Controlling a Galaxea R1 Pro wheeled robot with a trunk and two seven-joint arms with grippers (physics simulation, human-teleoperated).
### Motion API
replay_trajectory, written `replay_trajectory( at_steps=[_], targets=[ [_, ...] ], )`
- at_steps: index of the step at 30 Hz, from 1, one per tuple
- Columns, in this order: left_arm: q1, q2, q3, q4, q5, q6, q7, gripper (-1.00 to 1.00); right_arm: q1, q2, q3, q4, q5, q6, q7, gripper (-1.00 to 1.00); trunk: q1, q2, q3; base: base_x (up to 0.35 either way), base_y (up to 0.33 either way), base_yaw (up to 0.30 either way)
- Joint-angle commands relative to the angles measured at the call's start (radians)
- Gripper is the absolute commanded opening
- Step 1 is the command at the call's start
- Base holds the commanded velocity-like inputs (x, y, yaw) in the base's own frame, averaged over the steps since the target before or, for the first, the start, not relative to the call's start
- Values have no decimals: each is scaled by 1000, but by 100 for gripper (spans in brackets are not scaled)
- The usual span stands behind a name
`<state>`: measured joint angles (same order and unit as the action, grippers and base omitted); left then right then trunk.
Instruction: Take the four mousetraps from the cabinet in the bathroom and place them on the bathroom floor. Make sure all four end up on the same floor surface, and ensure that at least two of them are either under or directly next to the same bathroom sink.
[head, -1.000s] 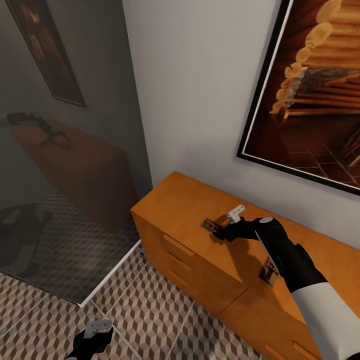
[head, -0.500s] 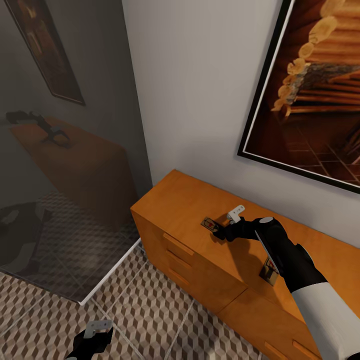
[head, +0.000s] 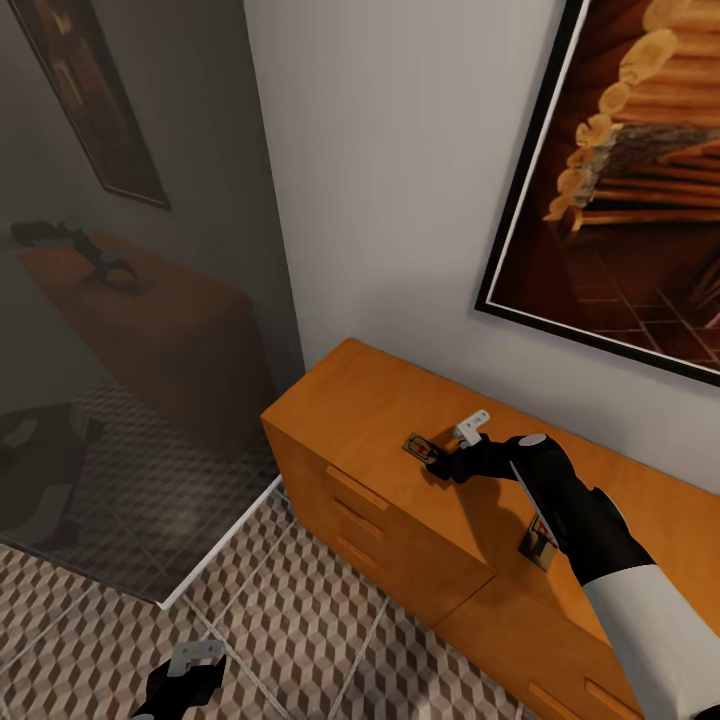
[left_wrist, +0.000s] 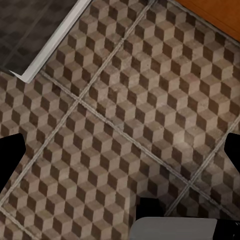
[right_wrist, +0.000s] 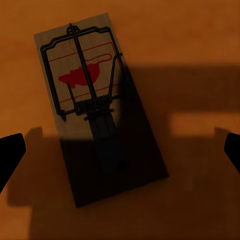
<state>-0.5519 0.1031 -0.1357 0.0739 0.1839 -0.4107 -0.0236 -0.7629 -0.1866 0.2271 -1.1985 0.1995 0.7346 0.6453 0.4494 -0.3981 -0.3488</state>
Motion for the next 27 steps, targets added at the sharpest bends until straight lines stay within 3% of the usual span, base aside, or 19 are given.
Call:
replay_trajectory(
  at_steps=[1,27],
  targets=[
    [-2,0,-8,4,9,-7,-2,100,-1,-1,1,-1,11,2,8,100,1,-2,-2,0,0,0],
    [-2,0,-8,4,9,-7,-3,100,-1,1,1,-1,9,2,8,100,1,-2,-14,0,0,0]
  ],
)
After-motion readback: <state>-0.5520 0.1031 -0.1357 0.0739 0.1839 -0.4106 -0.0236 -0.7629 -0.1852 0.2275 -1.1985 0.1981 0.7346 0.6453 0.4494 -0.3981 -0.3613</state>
